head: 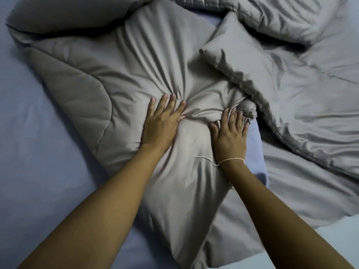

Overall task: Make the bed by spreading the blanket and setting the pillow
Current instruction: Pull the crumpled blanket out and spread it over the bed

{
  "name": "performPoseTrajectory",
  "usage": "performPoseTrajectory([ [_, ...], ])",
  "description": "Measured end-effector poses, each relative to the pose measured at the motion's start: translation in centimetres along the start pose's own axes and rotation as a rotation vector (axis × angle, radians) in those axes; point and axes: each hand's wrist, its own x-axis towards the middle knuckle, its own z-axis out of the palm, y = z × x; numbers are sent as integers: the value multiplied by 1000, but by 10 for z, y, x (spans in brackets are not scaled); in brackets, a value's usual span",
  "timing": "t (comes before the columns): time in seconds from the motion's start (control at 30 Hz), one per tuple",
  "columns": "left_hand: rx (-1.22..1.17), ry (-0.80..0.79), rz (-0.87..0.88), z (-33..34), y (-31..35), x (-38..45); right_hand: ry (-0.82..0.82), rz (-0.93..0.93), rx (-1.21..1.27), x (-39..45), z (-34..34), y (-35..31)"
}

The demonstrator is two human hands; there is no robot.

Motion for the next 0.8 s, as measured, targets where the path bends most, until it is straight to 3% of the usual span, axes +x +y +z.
performPoseTrajectory([
  [0.17,-247,70,20,-21,-6,-28,-16,-53,130,-18,-19,-18],
  [0.3,-383,102,-27,-45,-37,-93,114,44,299,-33,-39,-42],
  [0.43,-433,61,-99,-50,-80,-174,269,86,257,-35,-41,-89],
  [0.53,-419,38,-170,-56,-115,-236,64,207,244,-38,-31,-112],
  [0.6,-386,40,-150,-63,-129,-263,-29,101,326,-47,-24,-125],
  [0.67,-434,32,-160,-71,-136,-278,10,-45,442,-66,-24,-147],
  [0.8,-675,113,-365,-89,-139,-283,24,-169,584,-104,-50,-198],
])
